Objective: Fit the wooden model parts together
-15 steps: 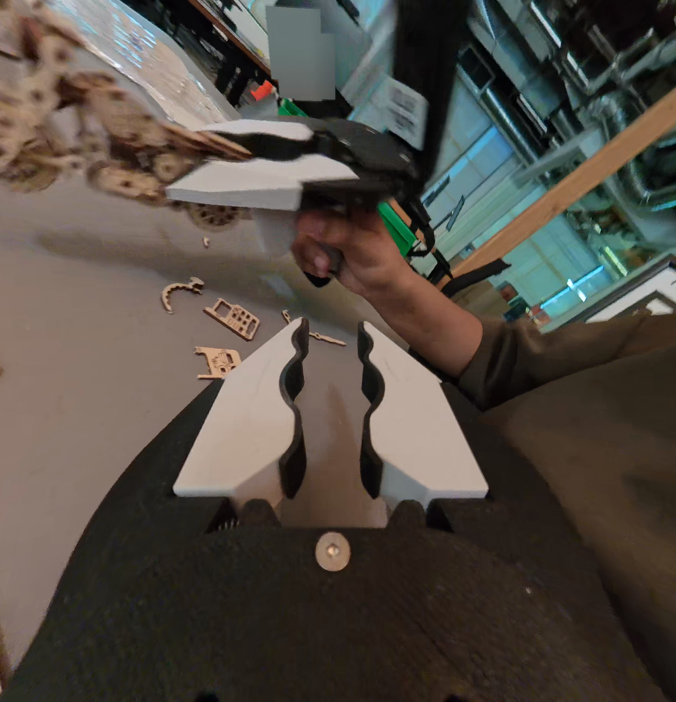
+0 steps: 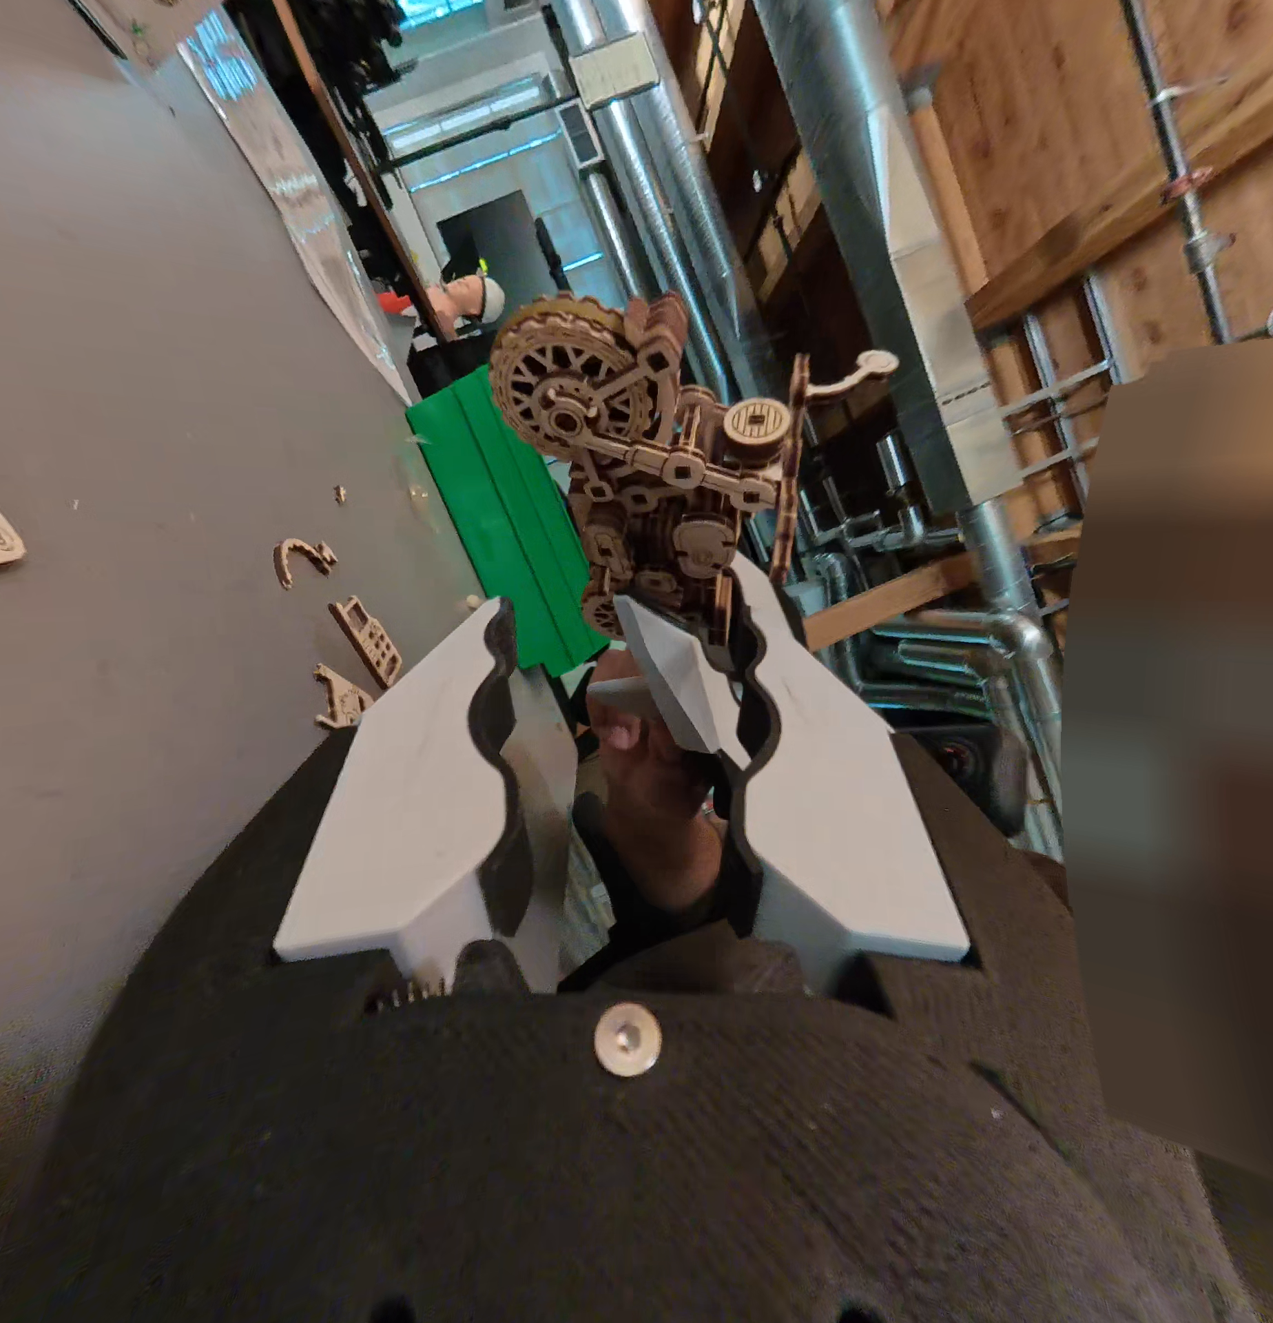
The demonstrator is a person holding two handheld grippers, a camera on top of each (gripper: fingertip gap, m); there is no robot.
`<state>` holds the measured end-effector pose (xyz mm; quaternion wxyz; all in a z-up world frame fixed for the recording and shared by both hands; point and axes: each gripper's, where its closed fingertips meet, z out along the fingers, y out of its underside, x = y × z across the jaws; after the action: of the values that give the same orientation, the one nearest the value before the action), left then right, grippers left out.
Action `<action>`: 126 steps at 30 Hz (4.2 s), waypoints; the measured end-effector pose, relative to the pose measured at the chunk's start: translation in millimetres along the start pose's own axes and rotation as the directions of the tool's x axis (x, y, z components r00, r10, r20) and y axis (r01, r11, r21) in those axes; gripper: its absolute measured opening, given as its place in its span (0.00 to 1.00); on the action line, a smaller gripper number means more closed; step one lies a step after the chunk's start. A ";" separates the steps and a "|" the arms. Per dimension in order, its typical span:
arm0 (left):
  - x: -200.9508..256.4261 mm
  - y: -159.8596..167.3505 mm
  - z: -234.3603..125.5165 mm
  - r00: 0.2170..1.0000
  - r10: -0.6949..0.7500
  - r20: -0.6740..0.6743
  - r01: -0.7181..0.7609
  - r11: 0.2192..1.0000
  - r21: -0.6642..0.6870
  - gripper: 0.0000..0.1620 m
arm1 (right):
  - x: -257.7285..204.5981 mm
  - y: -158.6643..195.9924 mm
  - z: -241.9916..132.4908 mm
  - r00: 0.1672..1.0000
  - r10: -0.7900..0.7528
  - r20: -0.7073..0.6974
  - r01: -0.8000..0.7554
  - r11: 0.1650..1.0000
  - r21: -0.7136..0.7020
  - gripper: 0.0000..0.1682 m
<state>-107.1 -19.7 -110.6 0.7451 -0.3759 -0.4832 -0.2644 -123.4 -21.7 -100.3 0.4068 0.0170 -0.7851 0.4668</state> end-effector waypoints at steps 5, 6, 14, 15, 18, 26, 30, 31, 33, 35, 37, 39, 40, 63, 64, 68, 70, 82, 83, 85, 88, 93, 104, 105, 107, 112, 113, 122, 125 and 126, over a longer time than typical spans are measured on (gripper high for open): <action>-2.1 11.3 3.9 0.987 0.136 0.082 -0.133 0.990 -0.041 0.36 | -0.8 3.9 -3.6 0.990 -0.122 -0.063 0.120 0.992 -0.030 0.17; -2.3 11.8 4.1 0.977 0.184 0.102 -0.180 0.982 -0.053 0.37 | 1.3 6.2 -4.4 0.989 -0.127 -0.072 0.125 0.992 -0.037 0.17; -3.4 20.3 7.9 0.907 0.383 0.172 -0.362 0.921 -0.144 0.30 | 21.2 21.6 -10.7 0.960 -0.229 -0.164 0.217 0.972 -0.084 0.17; -2.1 21.7 9.1 0.930 0.332 0.160 -0.314 0.941 -0.128 0.29 | 20.1 23.0 -10.1 0.957 -0.240 -0.163 0.228 0.970 -0.088 0.17; -8.1 17.7 6.7 0.973 0.116 0.201 -0.117 0.993 -0.008 0.23 | 16.1 23.9 -8.2 0.952 -0.261 -0.160 0.249 0.964 -0.092 0.17; 3.9 15.8 3.1 0.984 -0.066 0.167 0.044 0.990 0.137 0.24 | 3.7 22.1 -1.4 0.931 -0.330 -0.157 0.316 0.942 -0.110 0.17; 3.2 6.1 -3.3 0.981 -0.110 0.159 0.078 0.978 0.193 0.26 | -4.0 16.0 1.5 0.879 -0.441 -0.181 0.425 0.897 -0.122 0.17; 3.5 4.6 -4.7 0.981 -0.122 0.153 0.089 0.975 0.205 0.26 | -6.3 14.6 2.3 0.863 -0.470 -0.185 0.453 0.882 -0.125 0.17; 4.6 3.7 -5.5 0.981 -0.139 0.137 0.108 0.971 0.211 0.27 | -10.5 13.1 3.9 0.830 -0.525 -0.191 0.508 0.851 -0.134 0.16; 7.7 4.1 -4.6 0.984 -0.142 0.106 0.118 0.970 0.210 0.32 | -12.8 12.3 4.5 0.793 -0.577 -0.196 0.558 0.817 -0.147 0.17; 7.9 4.1 -4.8 0.984 -0.149 0.093 0.126 0.968 0.218 0.33 | -13.8 10.6 4.3 0.747 -0.631 -0.209 0.610 0.776 -0.162 0.17; 6.8 2.1 -7.2 0.982 -0.169 0.082 0.145 0.959 0.242 0.33 | -16.4 8.5 3.7 0.709 -0.671 -0.217 0.650 0.741 -0.169 0.17; 5.7 0.9 -8.5 0.980 -0.181 0.078 0.156 0.955 0.252 0.33 | -17.5 7.1 3.1 0.689 -0.690 -0.223 0.669 0.723 -0.172 0.17; -3.0 -6.4 -21.2 0.969 -0.223 0.101 0.177 0.923 0.342 0.13 | -35.6 -0.2 -3.1 0.528 -0.820 -0.220 0.801 0.567 -0.191 0.17; -3.1 -6.3 -21.4 0.969 -0.225 0.101 0.178 0.923 0.341 0.12 | -35.8 -0.2 -3.1 0.527 -0.821 -0.220 0.802 0.566 -0.190 0.17; -3.3 -6.3 -21.5 0.970 -0.219 0.106 0.172 0.926 0.337 0.12 | -36.2 -0.6 -3.0 0.528 -0.820 -0.221 0.802 0.567 -0.189 0.17; -2.9 -6.8 -21.6 0.971 -0.214 0.105 0.168 0.927 0.335 0.11 | -36.7 -1.4 -3.3 0.526 -0.821 -0.223 0.803 0.565 -0.187 0.17; -8.9 -13.9 -26.7 0.977 -0.170 0.126 0.118 0.933 0.340 0.11 | -38.8 4.2 -4.0 0.596 -0.778 -0.199 0.763 0.625 -0.163 0.18; -10.7 -16.3 -28.8 0.977 -0.164 0.135 0.108 0.932 0.347 0.11 | -38.3 6.6 -4.7 0.607 -0.772 -0.189 0.755 0.634 -0.167 0.19; -13.5 -21.0 -32.8 0.978 -0.146 0.151 0.083 0.930 0.359 0.11 | -37.9 11.1 -5.8 0.625 -0.763 -0.168 0.744 0.647 -0.168 0.20; -16.7 -27.3 -37.5 0.977 -0.116 0.181 0.042 0.928 0.369 0.11 | -39.5 23.2 -8.4 0.685 -0.719 -0.115 0.698 0.693 -0.179 0.20; -17.9 -34.8 -41.1 0.974 -0.060 0.220 -0.023 0.934 0.358 0.12 | -41.5 39.4 -24.4 0.836 -0.547 -0.040 0.531 0.826 -0.190 0.20; -18.0 -6.3 -15.7 0.953 0.133 0.273 -0.161 0.983 0.084 0.11 | -20.2 72.8 -70.3 0.893 0.450 0.021 -0.439 0.878 -0.189 0.17; -18.6 -2.3 -13.2 0.954 0.135 0.268 -0.157 0.986 0.059 0.11 | -13.3 78.9 -74.4 0.860 0.510 0.013 -0.500 0.846 -0.186 0.17; -22.1 7.1 -8.9 0.957 0.125 0.261 -0.130 0.992 -0.001 0.12 | -3.5 86.6 -80.9 0.787 0.617 0.016 -0.605 0.777 -0.173 0.17; -30.7 21.1 -4.3 0.960 0.096 0.263 -0.079 0.994 -0.073 0.12 | 1.8 107.5 -87.2 0.698 0.715 0.037 -0.691 0.687 -0.223 0.20; -31.0 23.1 -3.4 0.959 0.101 0.264 -0.080 0.993 -0.087 0.12 | 0.2 112.7 -87.3 0.704 0.709 0.034 -0.682 0.689 -0.246 0.20; -34.6 32.4 0.3 0.951 0.138 0.277 -0.095 0.982 -0.161 0.12 | -11.7 130.7 -85.5 0.727 0.685 0.051 -0.637 0.700 -0.323 0.15; -35.3 33.1 0.5 0.953 0.126 0.275 -0.082 0.983 -0.166 0.12 | -16.2 133.7 -85.7 0.714 0.697 0.067 -0.637 0.686 -0.351 0.15; -35.6 33.0 0.4 0.954 0.120 0.275 -0.076 0.983 -0.165 0.12 | -17.7 134.6 -85.9 0.711 0.700 0.072 -0.636 0.682 -0.360 0.15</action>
<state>-96.3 0.8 -153.3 0.6495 -0.4894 -0.5440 -0.2066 -112.8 112.1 -188.6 0.1221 -0.2881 -0.8365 0.4498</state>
